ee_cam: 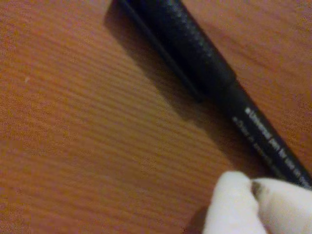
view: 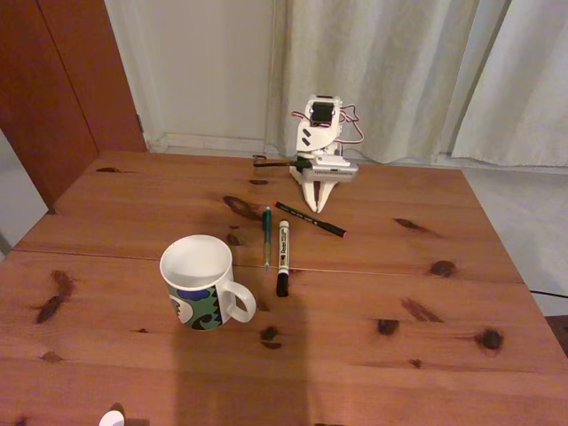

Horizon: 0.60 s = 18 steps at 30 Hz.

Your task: Clean up the desk and place the pens and markers into the cup

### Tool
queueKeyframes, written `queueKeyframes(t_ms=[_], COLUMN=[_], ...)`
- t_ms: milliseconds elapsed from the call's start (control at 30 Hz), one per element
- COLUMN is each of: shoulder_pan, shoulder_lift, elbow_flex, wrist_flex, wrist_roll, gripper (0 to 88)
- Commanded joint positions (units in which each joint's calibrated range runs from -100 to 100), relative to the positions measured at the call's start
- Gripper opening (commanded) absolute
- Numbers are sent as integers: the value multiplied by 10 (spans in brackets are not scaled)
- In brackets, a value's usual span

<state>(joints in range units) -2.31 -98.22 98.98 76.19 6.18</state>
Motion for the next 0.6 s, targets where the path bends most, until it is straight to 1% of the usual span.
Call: queueKeyframes(t_ms=[0, 200, 367, 467, 567], shoulder_pan=[-19, -17, 9, 16, 16], shoulder_lift=[5, 5, 6, 6, 7], elbow_flex=[6, 5, 5, 1, 0], wrist_flex=[0, -7, -14, -26, -54], wrist_roll=[23, 94, 147, 161, 165], gripper=[9, 9, 9, 9, 9])
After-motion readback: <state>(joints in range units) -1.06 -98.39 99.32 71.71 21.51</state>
